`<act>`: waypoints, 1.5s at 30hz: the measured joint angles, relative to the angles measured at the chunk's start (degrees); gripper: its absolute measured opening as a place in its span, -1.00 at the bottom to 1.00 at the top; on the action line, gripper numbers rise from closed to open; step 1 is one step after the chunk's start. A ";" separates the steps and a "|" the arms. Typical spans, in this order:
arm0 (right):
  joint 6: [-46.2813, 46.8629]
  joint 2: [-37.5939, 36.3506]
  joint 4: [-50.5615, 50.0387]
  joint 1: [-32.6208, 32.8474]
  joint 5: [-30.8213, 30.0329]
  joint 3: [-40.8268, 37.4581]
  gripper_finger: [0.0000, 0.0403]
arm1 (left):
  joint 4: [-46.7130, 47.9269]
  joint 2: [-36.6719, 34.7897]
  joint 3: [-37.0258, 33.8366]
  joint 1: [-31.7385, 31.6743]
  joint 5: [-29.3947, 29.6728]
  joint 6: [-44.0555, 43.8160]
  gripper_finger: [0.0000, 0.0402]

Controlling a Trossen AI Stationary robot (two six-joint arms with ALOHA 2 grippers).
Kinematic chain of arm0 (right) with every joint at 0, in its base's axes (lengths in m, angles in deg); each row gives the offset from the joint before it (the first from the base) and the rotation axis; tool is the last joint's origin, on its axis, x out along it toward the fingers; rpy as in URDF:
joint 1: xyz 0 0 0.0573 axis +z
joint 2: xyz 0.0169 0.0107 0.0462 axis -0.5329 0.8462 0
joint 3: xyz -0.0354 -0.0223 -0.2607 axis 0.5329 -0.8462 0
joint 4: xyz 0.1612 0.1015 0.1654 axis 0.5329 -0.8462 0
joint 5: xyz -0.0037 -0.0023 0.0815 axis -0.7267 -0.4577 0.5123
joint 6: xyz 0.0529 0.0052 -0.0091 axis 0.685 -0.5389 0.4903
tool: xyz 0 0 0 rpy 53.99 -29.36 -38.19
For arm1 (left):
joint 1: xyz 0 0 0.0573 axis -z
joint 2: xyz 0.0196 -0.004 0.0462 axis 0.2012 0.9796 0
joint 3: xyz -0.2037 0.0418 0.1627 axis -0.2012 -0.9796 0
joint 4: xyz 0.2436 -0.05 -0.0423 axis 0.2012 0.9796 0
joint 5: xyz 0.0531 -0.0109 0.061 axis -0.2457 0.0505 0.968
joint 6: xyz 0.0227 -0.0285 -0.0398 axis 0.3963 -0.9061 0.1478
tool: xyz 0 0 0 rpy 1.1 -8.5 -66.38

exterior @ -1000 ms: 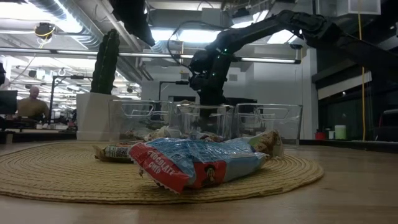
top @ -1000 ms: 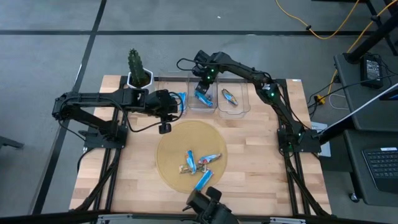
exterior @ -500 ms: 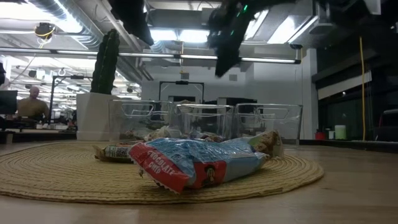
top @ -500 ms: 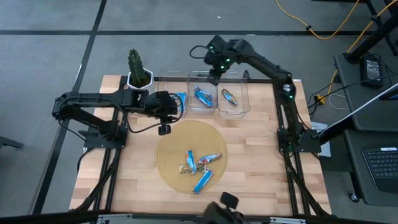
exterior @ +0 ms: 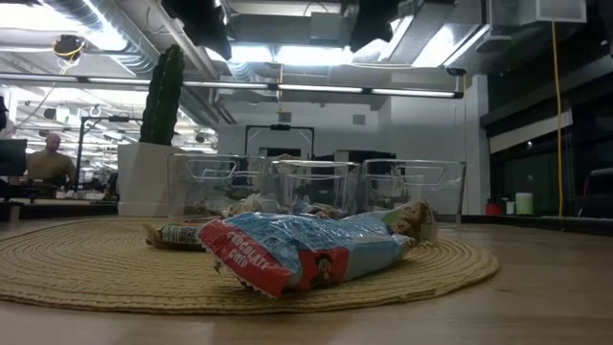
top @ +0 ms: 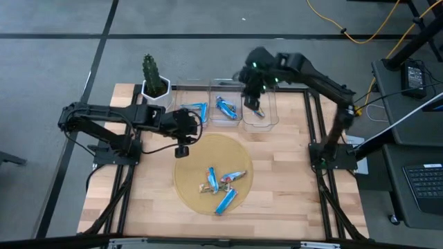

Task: Pick and place Granola Bars by type
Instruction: Put the orange granola bar into the right transparent bin

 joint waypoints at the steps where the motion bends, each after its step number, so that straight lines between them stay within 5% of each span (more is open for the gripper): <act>1: 0.23 -2.39 2.48 0.84 0.01 -4.17 -0.56 | -0.02 0.01 0.00 0.43 0.03 -0.15 -0.56; 8: 1.76 -21.64 21.20 6.56 -0.06 -34.34 -0.56 | -0.05 0.02 0.00 3.90 0.03 -0.08 -0.56; 16: 7.67 -37.57 31.57 17.66 0.69 -50.02 -0.56 | -0.05 0.01 0.00 6.26 -2.77 2.57 -0.56; 24: 9.47 -44.09 39.30 27.64 0.50 -56.13 -0.56 | -0.47 0.84 -0.01 8.37 -7.54 9.90 -0.56; 35: 11.38 -44.34 42.26 28.89 -3.62 -56.45 -0.56 | -1.72 10.03 -4.87 11.80 -8.89 19.75 -0.53; 45: 9.26 -44.34 42.11 28.87 -0.30 -56.45 -0.56 | -8.49 18.45 -4.85 12.32 -8.80 23.71 -0.13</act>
